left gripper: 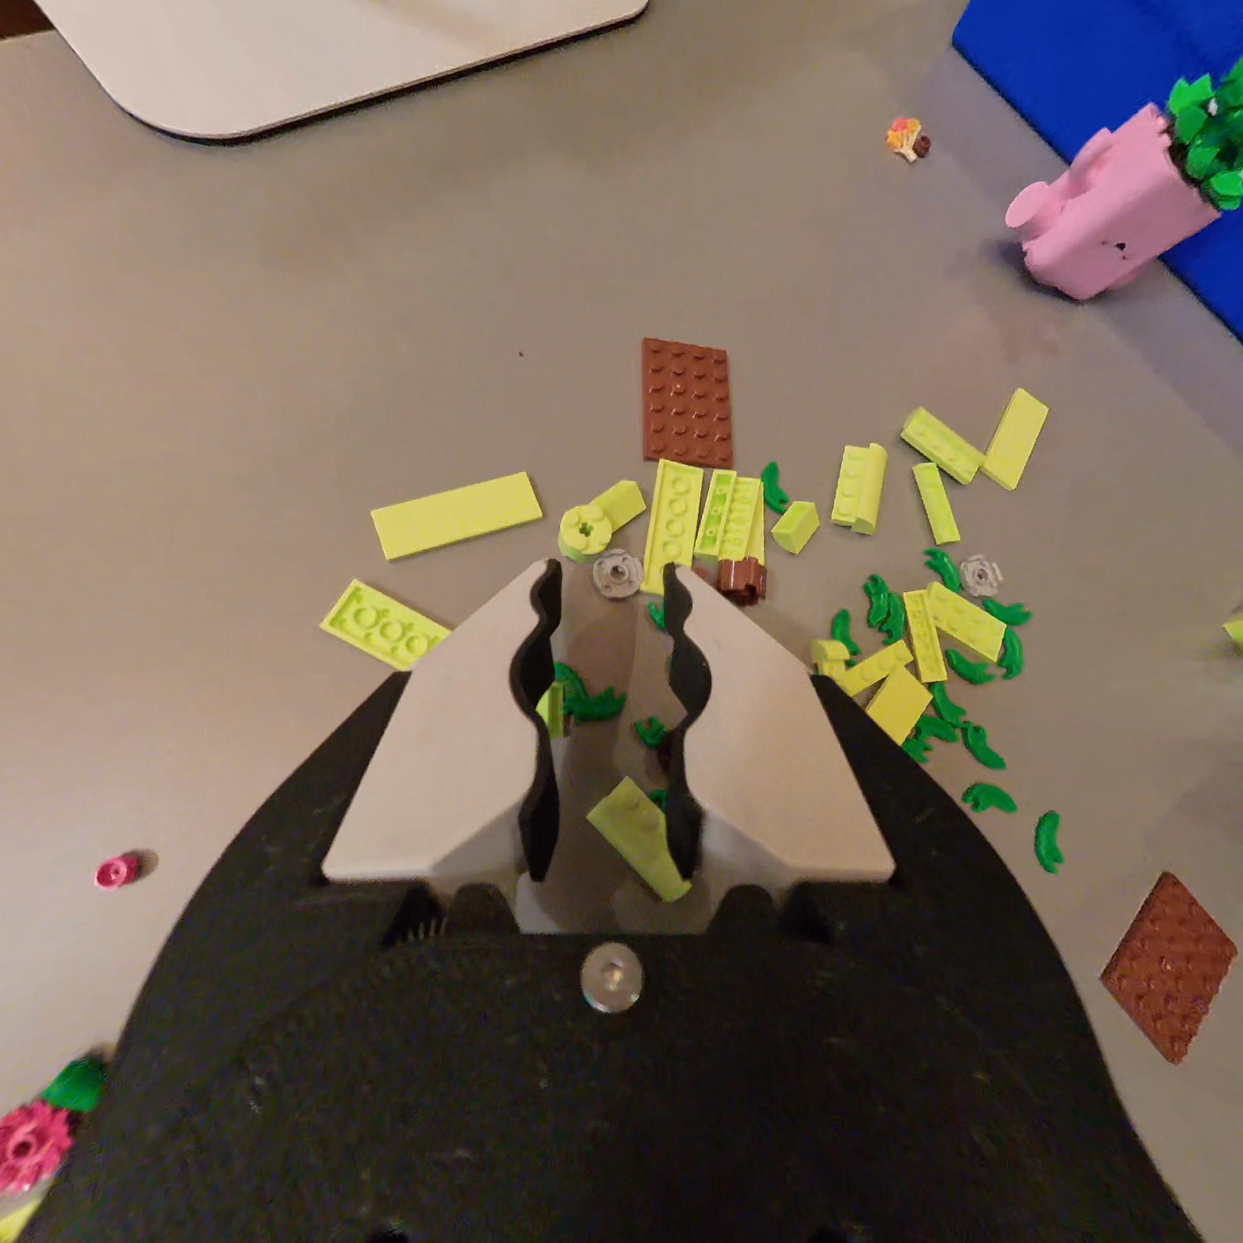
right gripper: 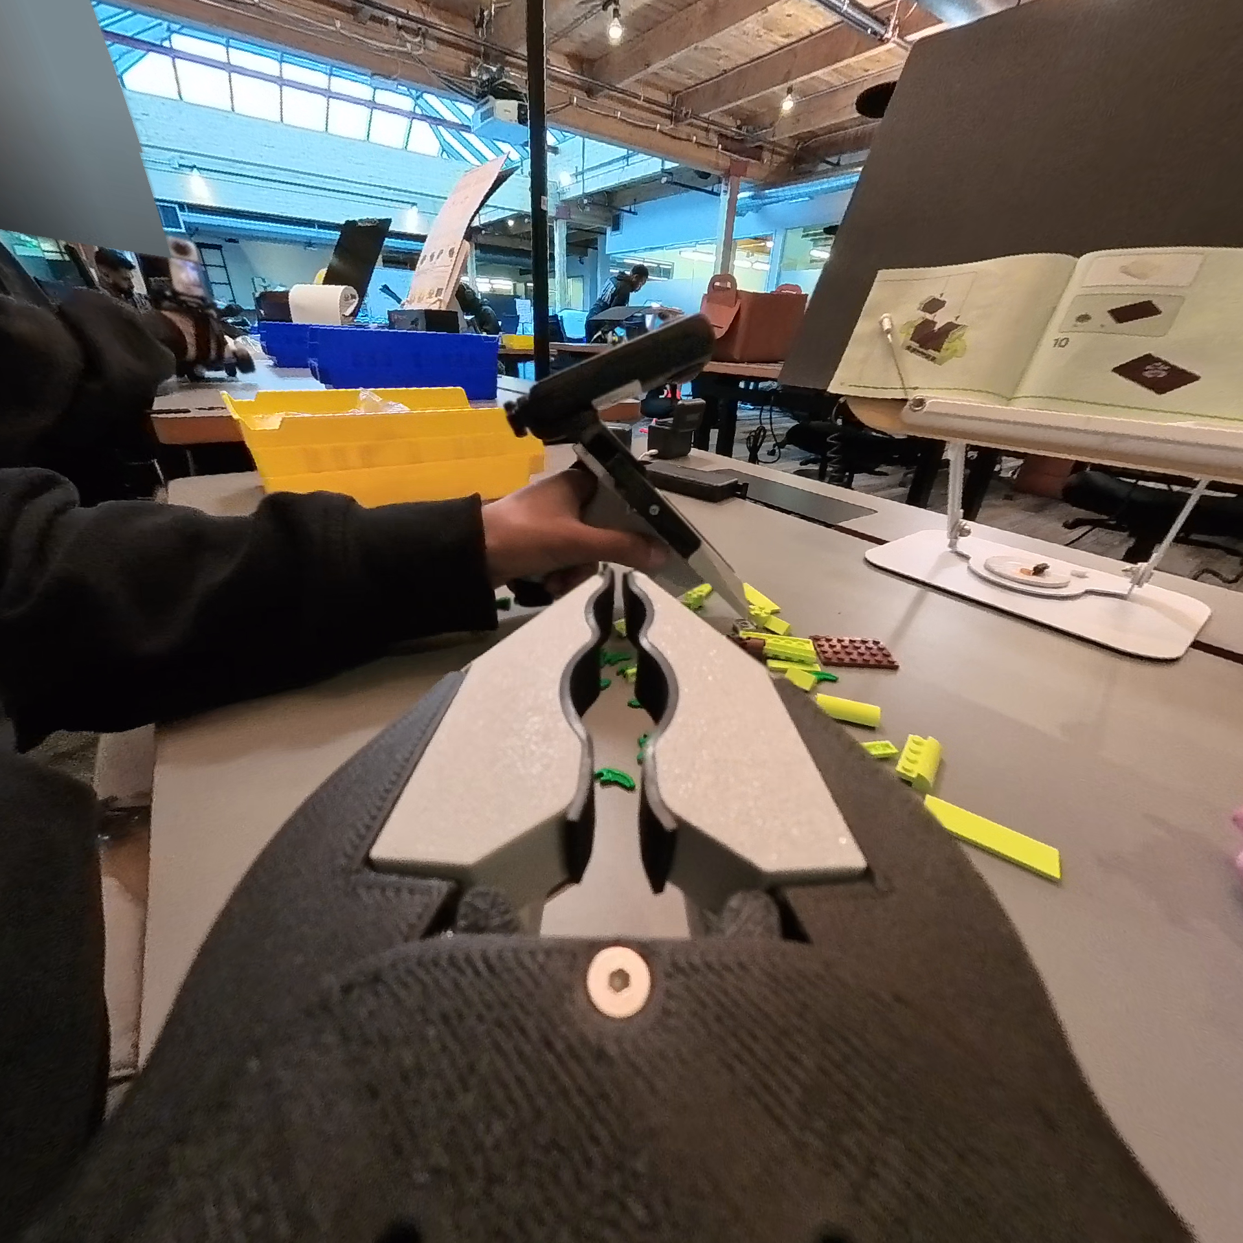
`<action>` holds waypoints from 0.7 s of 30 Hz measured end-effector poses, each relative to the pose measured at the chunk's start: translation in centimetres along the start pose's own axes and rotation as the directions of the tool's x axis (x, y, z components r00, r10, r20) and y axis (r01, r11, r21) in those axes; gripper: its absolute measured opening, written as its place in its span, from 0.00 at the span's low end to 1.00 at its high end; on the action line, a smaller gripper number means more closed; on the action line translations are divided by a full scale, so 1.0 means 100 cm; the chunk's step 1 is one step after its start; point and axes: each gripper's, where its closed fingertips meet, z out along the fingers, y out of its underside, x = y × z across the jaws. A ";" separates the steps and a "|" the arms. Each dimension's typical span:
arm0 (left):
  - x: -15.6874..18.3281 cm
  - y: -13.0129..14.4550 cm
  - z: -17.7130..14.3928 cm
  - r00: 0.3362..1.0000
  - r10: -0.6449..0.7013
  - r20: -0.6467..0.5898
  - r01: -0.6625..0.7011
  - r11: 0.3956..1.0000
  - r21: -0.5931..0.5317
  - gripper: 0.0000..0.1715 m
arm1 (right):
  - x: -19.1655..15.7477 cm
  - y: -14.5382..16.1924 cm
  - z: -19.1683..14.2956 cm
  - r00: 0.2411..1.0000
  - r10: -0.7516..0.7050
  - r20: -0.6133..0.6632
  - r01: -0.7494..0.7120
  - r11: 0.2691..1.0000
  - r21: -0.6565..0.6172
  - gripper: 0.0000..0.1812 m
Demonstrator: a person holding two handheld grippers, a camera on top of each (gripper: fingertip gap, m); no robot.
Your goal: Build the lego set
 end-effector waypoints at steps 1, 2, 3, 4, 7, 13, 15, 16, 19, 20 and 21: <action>0.001 0.000 0.001 1.000 -0.004 -0.005 0.004 1.000 -0.001 0.15 | -0.001 0.000 0.000 1.000 -0.008 -0.002 0.008 1.000 0.004 0.00; 0.001 0.001 0.002 1.000 -0.008 -0.008 0.008 1.000 -0.008 0.15 | -0.001 -0.001 -0.001 1.000 -0.016 -0.004 0.016 1.000 0.008 0.00; 0.001 0.003 0.003 1.000 -0.011 -0.011 0.011 1.000 -0.019 0.14 | -0.002 -0.001 -0.001 1.000 -0.024 -0.006 0.024 1.000 0.012 0.00; 0.001 0.005 0.004 1.000 -0.014 -0.011 0.014 0.999 -0.029 0.14 | -0.002 -0.002 -0.002 0.999 -0.032 -0.007 0.032 0.999 0.015 0.00; -0.002 0.009 0.007 1.000 -0.019 -0.005 0.019 0.999 -0.044 0.12 | -0.004 -0.002 -0.002 0.999 -0.044 -0.008 0.044 0.999 0.017 0.00; 0.000 0.008 0.008 0.999 -0.011 -0.043 0.010 0.999 -0.036 0.06 | -0.004 -0.002 -0.001 0.999 -0.042 -0.006 0.042 0.999 0.014 0.00; 0.002 0.007 0.005 0.998 -0.008 -0.057 0.007 1.000 -0.024 0.06 | -0.004 -0.001 -0.001 0.999 -0.043 -0.005 0.043 0.999 0.009 0.00; 0.004 0.004 0.003 0.998 -0.007 -0.066 0.006 1.000 -0.005 0.06 | -0.004 -0.001 0.000 0.999 -0.044 -0.004 0.044 0.999 0.007 0.00; 0.033 -0.013 -0.016 0.974 0.023 -0.224 0.004 0.993 0.121 0.06 | -0.004 -0.001 0.000 0.999 -0.045 -0.007 0.045 0.999 0.007 0.00; 0.048 -0.019 -0.027 0.948 0.011 -0.318 0.043 0.986 0.164 0.06 | -0.003 -0.001 0.000 0.999 -0.044 -0.011 0.044 0.999 0.011 0.00; 0.067 -0.024 -0.040 0.895 -0.016 -0.446 0.114 0.975 0.193 0.06 | -0.001 -0.002 -0.001 0.999 -0.044 -0.019 0.045 0.999 0.015 0.00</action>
